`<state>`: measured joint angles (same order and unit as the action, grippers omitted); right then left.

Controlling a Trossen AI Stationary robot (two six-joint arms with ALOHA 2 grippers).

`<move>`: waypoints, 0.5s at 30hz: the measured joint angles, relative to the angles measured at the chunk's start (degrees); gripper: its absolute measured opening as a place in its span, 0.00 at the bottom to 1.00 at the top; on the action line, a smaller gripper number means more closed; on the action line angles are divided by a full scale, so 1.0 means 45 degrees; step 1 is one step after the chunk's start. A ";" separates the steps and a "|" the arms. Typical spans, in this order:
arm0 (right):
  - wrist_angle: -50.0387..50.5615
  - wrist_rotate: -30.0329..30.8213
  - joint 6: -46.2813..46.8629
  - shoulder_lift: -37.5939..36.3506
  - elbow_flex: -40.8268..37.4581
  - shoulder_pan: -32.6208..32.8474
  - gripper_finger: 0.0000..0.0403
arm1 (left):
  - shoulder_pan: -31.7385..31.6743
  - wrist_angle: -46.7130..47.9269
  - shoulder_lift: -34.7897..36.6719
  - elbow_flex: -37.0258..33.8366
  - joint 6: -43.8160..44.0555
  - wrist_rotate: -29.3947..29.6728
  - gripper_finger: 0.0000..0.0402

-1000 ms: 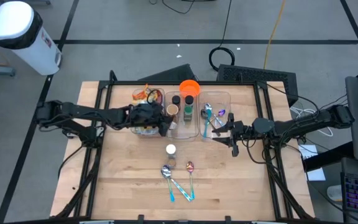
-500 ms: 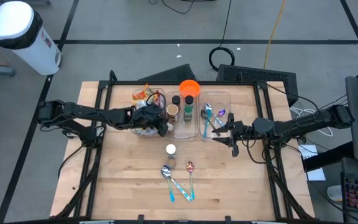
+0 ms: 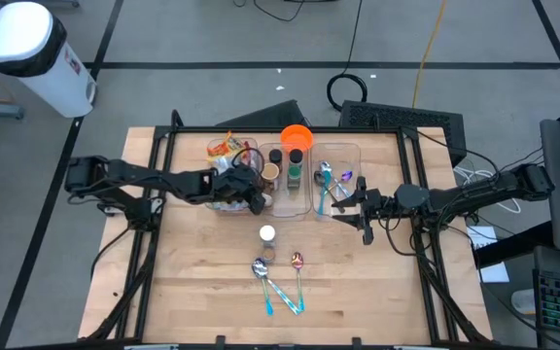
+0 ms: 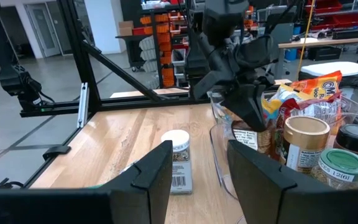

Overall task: Pick & Place Food Item
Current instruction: Put the orange seasoning pack into the middle transparent bin

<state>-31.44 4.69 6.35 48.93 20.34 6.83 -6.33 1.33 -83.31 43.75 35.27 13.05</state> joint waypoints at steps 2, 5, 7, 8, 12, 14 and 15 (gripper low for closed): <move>0.0005 -0.0005 0.0000 0.0005 0.0000 0.0002 0.36 | -0.0037 -0.0155 -0.0143 0.0014 0.0014 -0.0112 0.01; 0.0022 -0.0005 0.0001 0.0002 0.0000 0.0003 0.36 | -0.0033 -0.0130 -0.0150 0.0014 -0.0009 -0.0182 0.05; 0.0032 -0.0005 0.0001 0.0005 0.0000 -0.0001 0.36 | -0.0033 -0.0082 -0.0075 0.0012 -0.0044 -0.0211 0.06; 0.0024 -0.0005 0.0001 0.0005 0.0000 -0.0001 0.36 | -0.0033 -0.0080 -0.0028 0.0004 -0.0044 -0.0223 0.06; 0.0051 -0.0005 0.0000 0.0005 0.0000 0.0003 0.36 | -0.0033 -0.0240 -0.0008 0.0004 -0.0049 -0.0235 0.06; 0.0058 -0.0005 0.0000 0.0005 0.0000 -0.0001 0.36 | -0.0033 -0.0270 -0.0008 0.0004 -0.0082 -0.0235 0.06; 0.0058 -0.0010 0.0001 0.0005 0.0000 0.0004 0.36 | -0.0028 -0.0264 -0.0008 0.0004 -0.0166 -0.0235 0.07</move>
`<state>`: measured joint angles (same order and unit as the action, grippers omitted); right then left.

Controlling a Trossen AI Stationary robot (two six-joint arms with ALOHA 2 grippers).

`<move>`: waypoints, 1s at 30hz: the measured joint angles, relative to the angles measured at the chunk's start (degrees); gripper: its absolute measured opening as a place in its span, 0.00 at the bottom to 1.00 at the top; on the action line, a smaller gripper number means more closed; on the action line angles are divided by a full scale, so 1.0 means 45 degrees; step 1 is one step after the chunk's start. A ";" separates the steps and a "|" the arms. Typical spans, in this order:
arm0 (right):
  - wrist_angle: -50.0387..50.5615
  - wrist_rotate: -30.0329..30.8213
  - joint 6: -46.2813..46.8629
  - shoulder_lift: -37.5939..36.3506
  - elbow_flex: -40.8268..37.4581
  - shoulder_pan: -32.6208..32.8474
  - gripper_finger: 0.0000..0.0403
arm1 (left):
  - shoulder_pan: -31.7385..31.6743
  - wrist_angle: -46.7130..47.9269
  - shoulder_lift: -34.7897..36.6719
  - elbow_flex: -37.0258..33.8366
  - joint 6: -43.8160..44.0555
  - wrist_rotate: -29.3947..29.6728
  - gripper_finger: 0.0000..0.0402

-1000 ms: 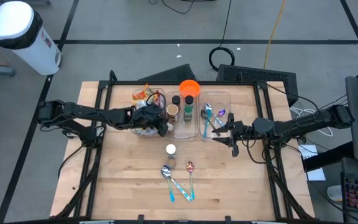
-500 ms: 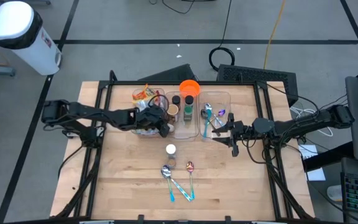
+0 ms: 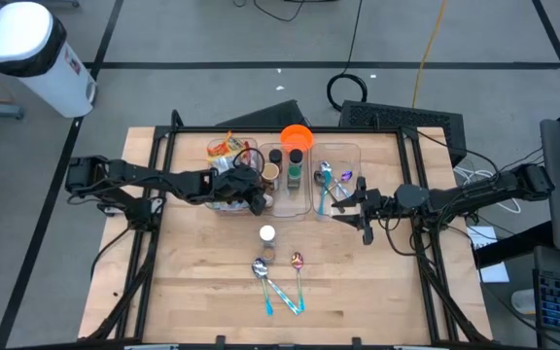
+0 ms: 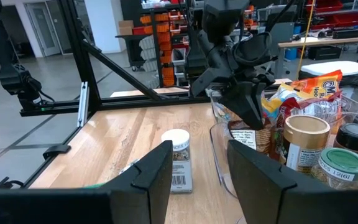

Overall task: Pick & Place Food Item
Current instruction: Put the orange seasoning pack into the middle transparent bin, then put the white seasoning bottle into the middle transparent bin

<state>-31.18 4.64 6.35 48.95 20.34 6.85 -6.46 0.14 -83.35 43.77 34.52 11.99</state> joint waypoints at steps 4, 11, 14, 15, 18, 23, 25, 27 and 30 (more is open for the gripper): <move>0.0000 0.0000 0.0000 0.0000 0.0000 -0.0001 0.36 | 0.0045 0.0015 0.0000 0.0000 -0.0067 -0.0012 0.14; 0.0036 0.0000 0.0000 0.0000 0.0000 -0.0002 0.36 | 0.0049 -0.0062 0.0223 -0.0015 -0.0160 -0.0036 0.34; 0.0043 0.0000 -0.0004 0.0000 0.0000 -0.0005 0.36 | 0.0049 0.0140 0.0582 -0.0016 -0.0816 -0.0042 0.42; 0.0039 0.0000 0.0000 -0.0005 0.0000 -0.0005 0.36 | 0.0049 0.0120 0.0700 -0.0019 -0.0992 -0.0083 0.45; 0.0064 0.0000 -0.0004 0.0000 0.0000 -0.0004 0.36 | 0.0049 0.0251 0.1316 -0.0015 -0.1281 -0.0686 0.50; 0.0073 -0.0005 -0.0003 0.0000 0.0000 -0.0005 0.36 | 0.0677 0.0103 0.2087 -0.0015 -0.2396 -0.1508 0.53; 0.0070 -0.0005 -0.0003 0.0000 0.0000 -0.0002 0.36 | 0.1188 -0.0194 0.2288 -0.0010 -0.2784 -0.1607 0.52; 0.0049 -0.0005 -0.0001 0.0000 0.0000 0.0000 0.36 | 0.1741 -0.0375 0.2356 -0.0010 -0.3085 -0.1677 0.52; 0.0049 -0.0005 0.0000 0.0000 0.0000 -0.0001 0.36 | 0.2628 -0.0447 0.2351 -0.0010 -0.3474 -0.2402 0.52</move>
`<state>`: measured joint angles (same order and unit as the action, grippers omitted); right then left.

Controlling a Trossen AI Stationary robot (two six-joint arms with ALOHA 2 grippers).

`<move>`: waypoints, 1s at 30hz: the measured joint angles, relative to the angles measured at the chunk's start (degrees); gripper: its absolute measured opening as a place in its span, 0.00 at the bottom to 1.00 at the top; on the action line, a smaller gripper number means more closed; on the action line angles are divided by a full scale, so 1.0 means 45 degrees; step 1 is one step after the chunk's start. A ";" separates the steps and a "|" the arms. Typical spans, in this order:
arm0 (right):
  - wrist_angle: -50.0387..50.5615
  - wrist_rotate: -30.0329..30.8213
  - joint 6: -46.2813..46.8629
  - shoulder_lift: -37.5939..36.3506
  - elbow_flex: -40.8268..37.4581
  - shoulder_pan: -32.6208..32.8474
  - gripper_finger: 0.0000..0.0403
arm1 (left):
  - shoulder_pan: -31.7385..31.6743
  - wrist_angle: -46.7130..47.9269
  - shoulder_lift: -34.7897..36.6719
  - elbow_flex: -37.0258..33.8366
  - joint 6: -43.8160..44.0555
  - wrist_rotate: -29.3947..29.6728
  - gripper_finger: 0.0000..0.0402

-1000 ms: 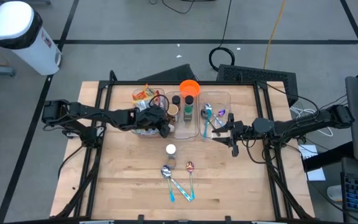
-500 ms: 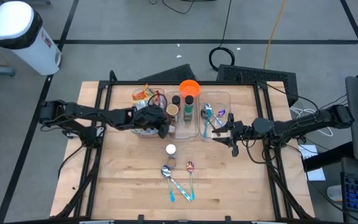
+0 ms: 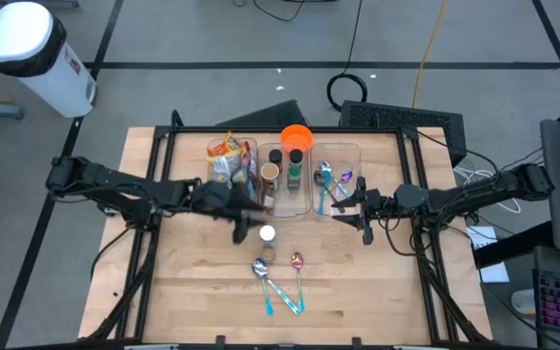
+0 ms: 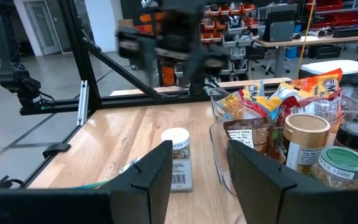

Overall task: Pick & Place Food Item
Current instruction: Put the white seasoning bottle into the middle transparent bin

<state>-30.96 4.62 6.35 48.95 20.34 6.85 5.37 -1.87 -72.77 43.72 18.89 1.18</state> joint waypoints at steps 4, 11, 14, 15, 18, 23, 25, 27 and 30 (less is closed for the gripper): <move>-0.0013 -0.0044 -0.0003 0.0000 0.0000 -0.0003 0.36 | 0.0963 0.0098 -0.0005 0.0000 -0.0181 -0.1299 0.52; -0.0013 -0.0048 0.0000 0.0000 0.0000 0.0001 0.36 | 0.2362 0.0606 -0.0198 0.0000 -0.1403 -0.0754 0.50; -0.0015 -0.0049 0.0000 -0.0003 0.0000 0.0001 0.36 | 0.2830 0.1441 -0.0506 -0.0010 -0.1539 -0.0001 0.50; -0.0013 -0.0049 0.0000 -0.0005 0.0000 -0.0001 0.36 | 0.2957 0.1395 -0.0645 -0.0004 -0.1544 0.0211 0.50; -0.0025 -0.0049 -0.0002 -0.0005 0.0000 0.0001 0.36 | 0.3363 0.1251 -0.1260 -0.0005 -0.1515 0.0859 0.50; -0.0127 -0.0049 0.0000 -0.0005 0.0000 0.0001 0.36 | 0.3703 -0.0180 -0.2737 -0.0010 -0.1659 0.1586 0.49; -0.0112 -0.0049 0.0000 -0.0005 0.0000 0.0001 0.36 | 0.3711 -0.0777 -0.3241 -0.0010 -0.2065 0.1743 0.49; -0.0103 -0.0049 0.0000 -0.0003 0.0000 0.0001 0.36 | 0.3673 -0.1442 -0.3665 -0.0011 -0.2560 0.1754 0.49; -0.0104 -0.0049 0.0004 -0.0004 0.0000 0.0001 0.36 | 0.3647 -0.1707 -0.4106 -0.0010 -0.2743 0.1764 0.49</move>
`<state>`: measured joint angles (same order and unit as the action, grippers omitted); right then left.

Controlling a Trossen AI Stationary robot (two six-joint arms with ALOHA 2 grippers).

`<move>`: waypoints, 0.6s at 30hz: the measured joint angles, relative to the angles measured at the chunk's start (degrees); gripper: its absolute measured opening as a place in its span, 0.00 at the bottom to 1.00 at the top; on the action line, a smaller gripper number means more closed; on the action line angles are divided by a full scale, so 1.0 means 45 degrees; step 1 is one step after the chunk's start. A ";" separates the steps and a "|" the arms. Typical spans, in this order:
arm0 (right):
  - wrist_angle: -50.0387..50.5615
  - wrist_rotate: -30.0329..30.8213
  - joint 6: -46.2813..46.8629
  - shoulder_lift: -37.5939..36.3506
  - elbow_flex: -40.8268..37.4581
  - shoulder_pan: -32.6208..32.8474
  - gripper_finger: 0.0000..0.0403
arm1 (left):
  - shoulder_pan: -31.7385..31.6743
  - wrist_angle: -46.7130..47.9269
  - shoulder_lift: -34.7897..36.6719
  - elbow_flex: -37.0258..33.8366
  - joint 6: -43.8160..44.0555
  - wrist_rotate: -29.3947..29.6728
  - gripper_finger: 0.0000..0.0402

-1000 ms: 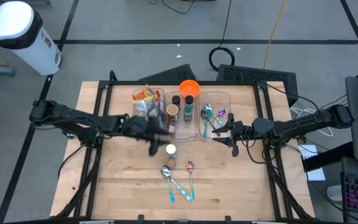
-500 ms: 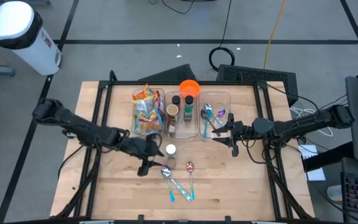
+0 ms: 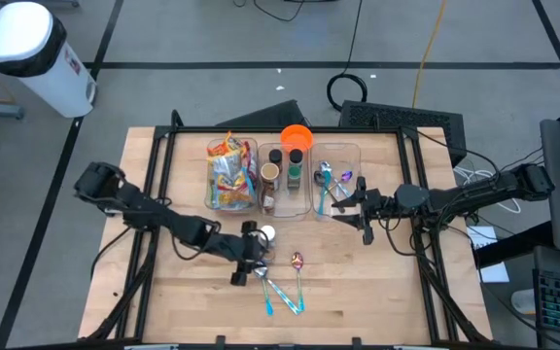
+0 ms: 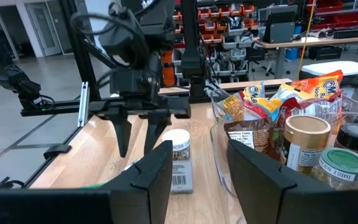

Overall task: Pick & Place Food Item
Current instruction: Put the white seasoning bottle into the middle transparent bin

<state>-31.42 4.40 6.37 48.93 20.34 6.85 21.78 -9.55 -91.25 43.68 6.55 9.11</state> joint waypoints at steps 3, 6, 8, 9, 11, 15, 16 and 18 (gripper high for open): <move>0.0056 0.0000 -0.0004 -0.0001 -0.0005 0.0000 0.36 | 0.0005 -0.0036 -0.0320 0.0004 0.0427 0.0002 0.49; 0.0111 0.0000 -0.0004 0.0002 -0.0005 0.0000 0.36 | 0.0010 0.0072 -0.0553 0.0004 0.0924 0.0044 0.49; 0.0108 0.0000 -0.0004 0.0000 -0.0005 0.0000 0.36 | 0.0005 0.0174 -0.0593 0.0010 0.0993 0.0123 0.49; 0.0103 0.0000 -0.0004 0.0004 -0.0005 0.0000 0.36 | 0.0020 0.0260 -0.0600 0.0010 0.0996 0.0155 0.49; 0.0108 -0.0001 -0.0004 0.0003 -0.0005 0.0000 0.36 | 0.0089 0.0391 -0.0601 0.0010 0.1001 0.0177 0.49; 0.0103 0.0000 -0.0004 -0.0001 -0.0005 0.0000 0.36 | 0.0181 0.0362 -0.0612 0.0010 0.1029 0.0182 0.49; 0.0103 0.0000 -0.0004 -0.0001 -0.0005 0.0000 0.36 | 0.0205 0.0321 -0.0610 0.0010 0.1021 0.0183 0.49; 0.0108 0.0000 -0.0004 0.0000 -0.0005 0.0000 0.36 | 0.0293 0.0209 -0.0502 0.0009 0.0931 0.0182 0.49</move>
<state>-30.94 4.40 6.35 48.93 20.32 6.85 23.10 -8.61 -93.51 43.72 10.73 9.93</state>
